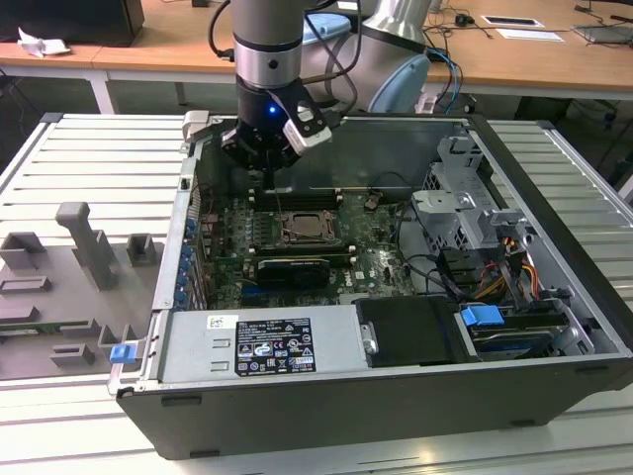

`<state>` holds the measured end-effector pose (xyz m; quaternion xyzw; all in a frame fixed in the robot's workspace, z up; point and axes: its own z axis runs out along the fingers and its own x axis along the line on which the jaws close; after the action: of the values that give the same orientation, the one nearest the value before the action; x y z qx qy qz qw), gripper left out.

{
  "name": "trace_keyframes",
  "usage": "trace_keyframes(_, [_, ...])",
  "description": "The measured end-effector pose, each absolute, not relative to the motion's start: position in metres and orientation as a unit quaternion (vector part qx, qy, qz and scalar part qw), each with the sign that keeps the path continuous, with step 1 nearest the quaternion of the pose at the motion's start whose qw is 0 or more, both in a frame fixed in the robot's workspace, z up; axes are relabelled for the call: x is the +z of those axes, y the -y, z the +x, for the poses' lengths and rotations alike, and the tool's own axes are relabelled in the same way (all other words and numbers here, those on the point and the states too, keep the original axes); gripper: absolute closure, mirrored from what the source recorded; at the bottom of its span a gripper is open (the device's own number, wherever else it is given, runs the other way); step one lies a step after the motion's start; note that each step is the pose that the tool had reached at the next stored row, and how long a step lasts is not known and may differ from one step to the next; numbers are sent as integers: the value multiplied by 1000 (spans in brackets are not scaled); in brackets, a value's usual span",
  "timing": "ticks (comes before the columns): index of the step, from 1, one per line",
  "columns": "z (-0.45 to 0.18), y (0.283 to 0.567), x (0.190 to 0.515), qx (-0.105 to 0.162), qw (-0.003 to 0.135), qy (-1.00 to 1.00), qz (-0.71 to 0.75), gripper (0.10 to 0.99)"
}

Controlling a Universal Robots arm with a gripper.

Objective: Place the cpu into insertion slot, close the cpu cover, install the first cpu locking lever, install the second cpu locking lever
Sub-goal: 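Install the first cpu locking lever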

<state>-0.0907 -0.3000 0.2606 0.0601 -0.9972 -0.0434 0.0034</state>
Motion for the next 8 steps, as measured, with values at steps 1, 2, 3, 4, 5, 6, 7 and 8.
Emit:
trace_keyframes(1, [-90, 300, 261, -43, 3, 997, 60, 980])
trace_keyframes(2, [-89, 300, 261, -43, 3, 997, 60, 980])
trace_keyframes(3, [-86, 300, 261, -43, 3, 997, 59, 980])
trace_keyframes(4, [-84, 300, 261, -43, 3, 997, 59, 980])
trace_keyframes(5, [-83, 300, 261, -43, 3, 997, 59, 980])
trace_keyframes(6, [-82, 300, 261, -43, 3, 997, 59, 980])
trace_keyframes(7, [-80, 300, 261, -43, 3, 997, 59, 980])
trace_keyframes(8, [-79, 300, 261, -43, 3, 997, 59, 980])
